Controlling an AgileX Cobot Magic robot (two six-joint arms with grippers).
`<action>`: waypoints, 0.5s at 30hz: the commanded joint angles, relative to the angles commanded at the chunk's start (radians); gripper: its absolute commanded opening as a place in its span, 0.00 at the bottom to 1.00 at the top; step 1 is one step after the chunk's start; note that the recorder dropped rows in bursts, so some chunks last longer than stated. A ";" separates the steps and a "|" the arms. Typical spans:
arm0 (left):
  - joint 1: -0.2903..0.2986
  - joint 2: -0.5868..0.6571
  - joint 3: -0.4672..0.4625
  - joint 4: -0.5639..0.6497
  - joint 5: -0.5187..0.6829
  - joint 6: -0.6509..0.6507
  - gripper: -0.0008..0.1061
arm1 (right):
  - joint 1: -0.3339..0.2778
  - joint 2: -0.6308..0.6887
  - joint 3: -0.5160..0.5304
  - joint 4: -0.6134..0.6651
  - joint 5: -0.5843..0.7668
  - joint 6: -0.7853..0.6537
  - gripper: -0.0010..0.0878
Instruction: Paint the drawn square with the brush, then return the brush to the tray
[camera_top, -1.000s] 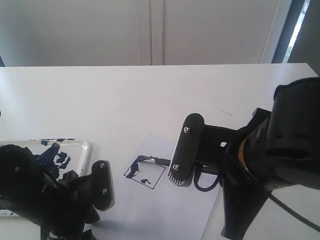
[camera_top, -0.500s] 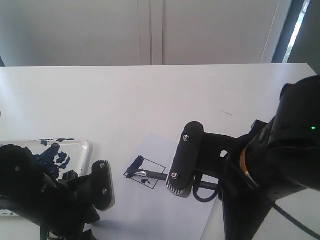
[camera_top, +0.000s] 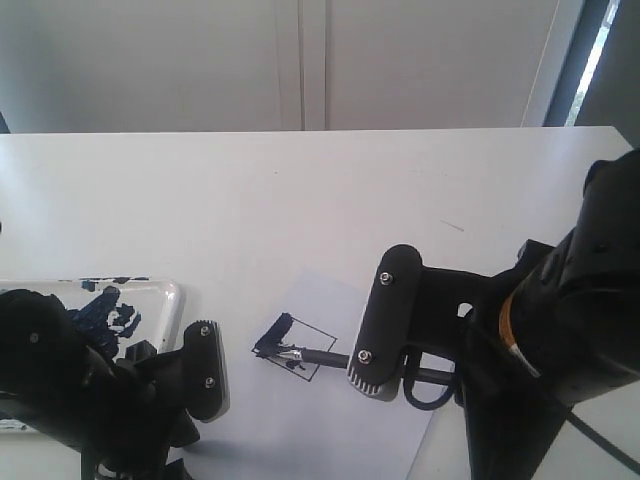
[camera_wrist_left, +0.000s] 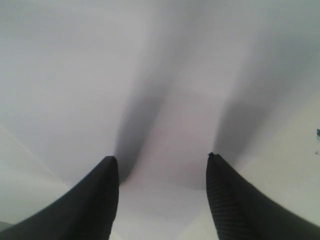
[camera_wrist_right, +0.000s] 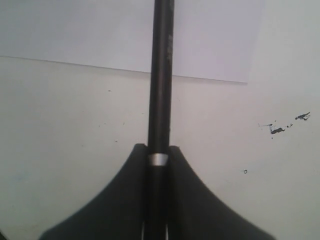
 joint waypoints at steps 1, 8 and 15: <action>0.000 0.000 0.000 0.000 0.000 0.000 0.53 | 0.000 0.000 0.000 -0.013 0.002 0.011 0.01; 0.000 0.000 0.000 0.000 0.000 0.000 0.53 | 0.000 0.002 0.000 -0.087 0.004 0.062 0.01; 0.000 0.000 0.000 0.000 0.001 -0.002 0.53 | 0.000 0.002 0.000 -0.098 0.004 0.077 0.01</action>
